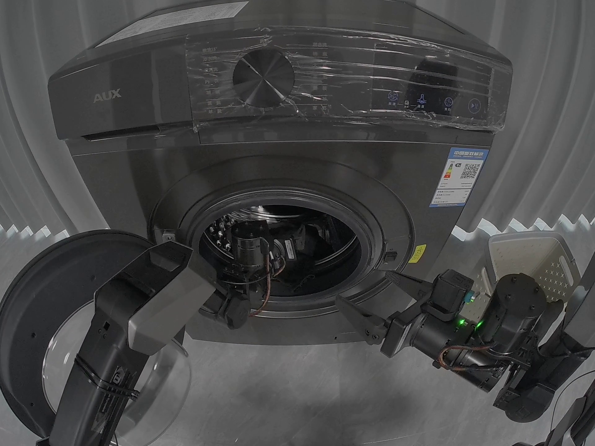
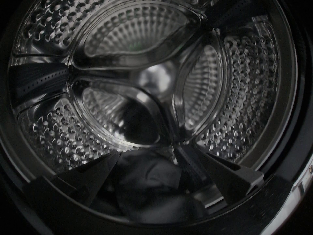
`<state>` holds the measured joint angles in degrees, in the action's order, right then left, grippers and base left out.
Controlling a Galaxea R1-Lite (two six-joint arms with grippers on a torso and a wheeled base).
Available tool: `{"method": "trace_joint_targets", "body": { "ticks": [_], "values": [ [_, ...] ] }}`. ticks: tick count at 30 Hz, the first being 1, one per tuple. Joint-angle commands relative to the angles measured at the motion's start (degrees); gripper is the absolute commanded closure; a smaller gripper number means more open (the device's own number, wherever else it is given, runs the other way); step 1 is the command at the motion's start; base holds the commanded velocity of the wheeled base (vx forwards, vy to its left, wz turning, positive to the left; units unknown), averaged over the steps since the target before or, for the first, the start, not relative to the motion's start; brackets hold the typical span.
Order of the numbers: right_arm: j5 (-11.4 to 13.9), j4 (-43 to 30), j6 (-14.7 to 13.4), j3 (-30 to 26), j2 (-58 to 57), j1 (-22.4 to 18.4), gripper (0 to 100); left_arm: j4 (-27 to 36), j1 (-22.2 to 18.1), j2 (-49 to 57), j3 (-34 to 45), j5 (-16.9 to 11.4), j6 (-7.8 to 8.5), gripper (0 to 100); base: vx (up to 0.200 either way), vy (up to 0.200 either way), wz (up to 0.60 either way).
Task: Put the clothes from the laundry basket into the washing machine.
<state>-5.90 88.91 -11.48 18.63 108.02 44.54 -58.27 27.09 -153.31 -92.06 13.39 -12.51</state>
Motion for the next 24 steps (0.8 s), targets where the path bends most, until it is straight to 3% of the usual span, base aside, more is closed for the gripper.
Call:
{"method": "trace_joint_targets", "body": {
  "ticks": [1,9,19,20,24],
  "values": [
    [0.01,0.04,-0.03,0.01,0.0,0.02,0,-0.09,1.21,1.61,6.02,-1.17,0.03,0,0.0,0.0,0.0],
    [0.01,0.04,-0.03,0.01,0.17,0.02,0,0.0,2.62,0.82,9.18,-3.63,0.2,0,0.0,0.0,0.0],
    [0.01,0.04,-0.03,0.18,0.26,0.1,0,0.26,2.53,-1.99,8.3,-3.63,0.47,0,0.0,0.0,0.0],
    [0.1,0.04,0.06,0.18,0.26,0.1,0,0.26,2.53,-1.99,8.22,-3.63,0.47,100,0.0,0.0,0.0],
    [0.1,0.04,0.06,0.18,0.26,0.1,0,0.88,2.53,-2.52,7.07,-3.72,0.47,100,0.0,0.0,0.0]
  ]
}}
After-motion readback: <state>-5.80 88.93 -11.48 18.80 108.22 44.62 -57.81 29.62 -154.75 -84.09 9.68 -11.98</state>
